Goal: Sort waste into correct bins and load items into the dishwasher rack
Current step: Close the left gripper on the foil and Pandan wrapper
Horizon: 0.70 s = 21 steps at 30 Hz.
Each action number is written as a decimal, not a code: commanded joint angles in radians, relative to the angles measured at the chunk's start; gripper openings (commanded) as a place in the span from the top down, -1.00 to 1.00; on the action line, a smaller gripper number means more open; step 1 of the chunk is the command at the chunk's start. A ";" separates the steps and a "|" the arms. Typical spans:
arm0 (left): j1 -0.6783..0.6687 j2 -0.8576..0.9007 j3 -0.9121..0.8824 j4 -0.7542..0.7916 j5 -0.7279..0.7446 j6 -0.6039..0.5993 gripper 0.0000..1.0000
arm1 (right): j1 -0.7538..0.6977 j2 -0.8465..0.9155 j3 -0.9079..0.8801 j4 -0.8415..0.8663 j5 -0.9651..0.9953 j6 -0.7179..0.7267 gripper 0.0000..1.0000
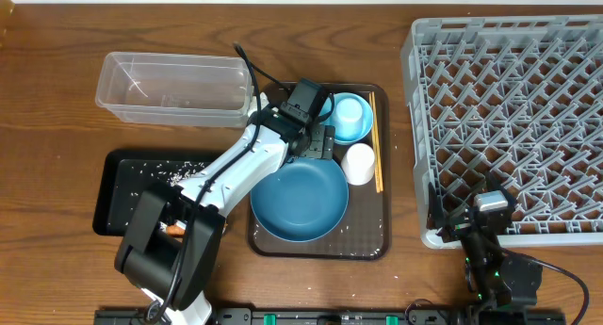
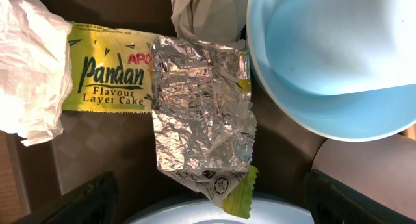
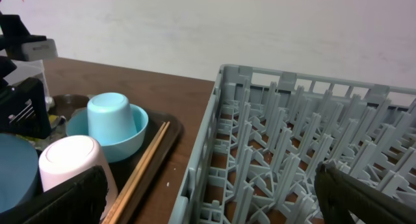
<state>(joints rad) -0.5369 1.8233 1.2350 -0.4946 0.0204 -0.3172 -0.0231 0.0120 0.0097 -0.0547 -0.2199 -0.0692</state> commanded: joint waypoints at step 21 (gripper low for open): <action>-0.008 0.064 0.000 0.006 -0.003 -0.002 -0.06 | -0.009 -0.005 -0.004 0.000 0.002 0.012 -0.98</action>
<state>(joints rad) -0.5407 1.8832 1.2346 -0.4870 0.0219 -0.3210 -0.0231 0.0120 0.0097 -0.0547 -0.2199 -0.0692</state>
